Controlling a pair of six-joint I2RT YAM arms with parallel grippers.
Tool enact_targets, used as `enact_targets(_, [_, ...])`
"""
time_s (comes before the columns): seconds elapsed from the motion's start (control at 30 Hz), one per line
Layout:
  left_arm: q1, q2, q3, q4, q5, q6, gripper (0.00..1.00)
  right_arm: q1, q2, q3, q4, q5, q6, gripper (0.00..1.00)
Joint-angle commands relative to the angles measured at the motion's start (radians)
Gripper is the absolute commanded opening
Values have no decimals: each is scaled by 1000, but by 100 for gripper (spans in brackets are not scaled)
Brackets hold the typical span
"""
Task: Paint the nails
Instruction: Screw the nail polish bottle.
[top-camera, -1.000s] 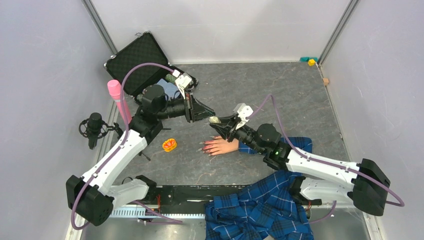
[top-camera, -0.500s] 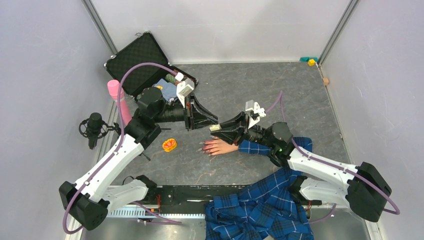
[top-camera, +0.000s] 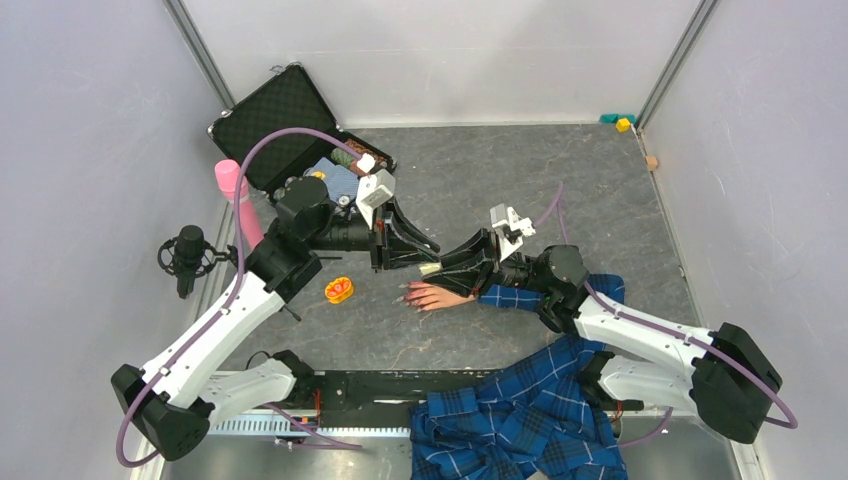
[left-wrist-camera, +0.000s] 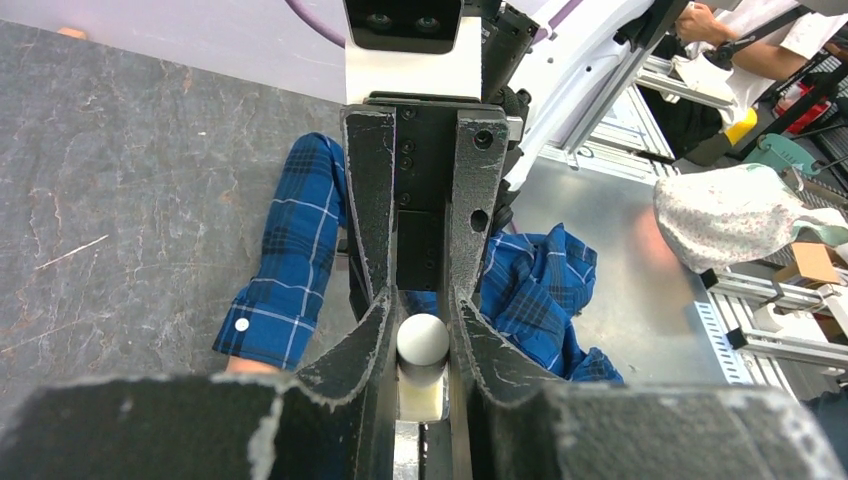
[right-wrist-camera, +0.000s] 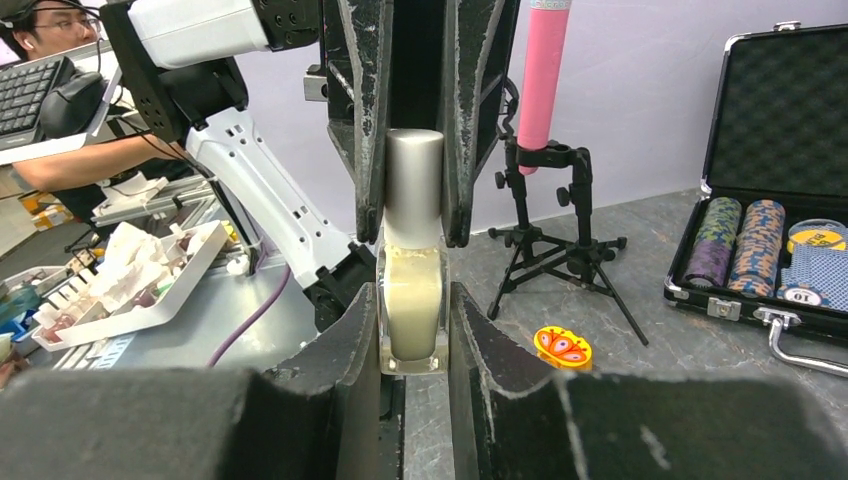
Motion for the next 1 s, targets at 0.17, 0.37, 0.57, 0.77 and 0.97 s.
enact_targets(0.17, [-53, -1, -27, -114, -9, 50, 63, -3, -55, 35, 6, 138, -130, 0])
enact_targets(0.37, [-52, -50, -45, -109, -152, 63, 100, -3, -72, 44, -91, 192, -201, 0])
enact_targets(0.57, [-42, -88, -54, -109, -307, 53, 100, -2, -82, 47, -136, 216, -245, 0])
enact_targets(0.77, [-21, -133, -81, -52, -331, 23, 100, -1, -83, 43, -163, 241, -290, 0])
enact_targets(0.97, [9, -169, -130, 49, -362, -49, 100, 17, -55, 53, -211, 334, -347, 0])
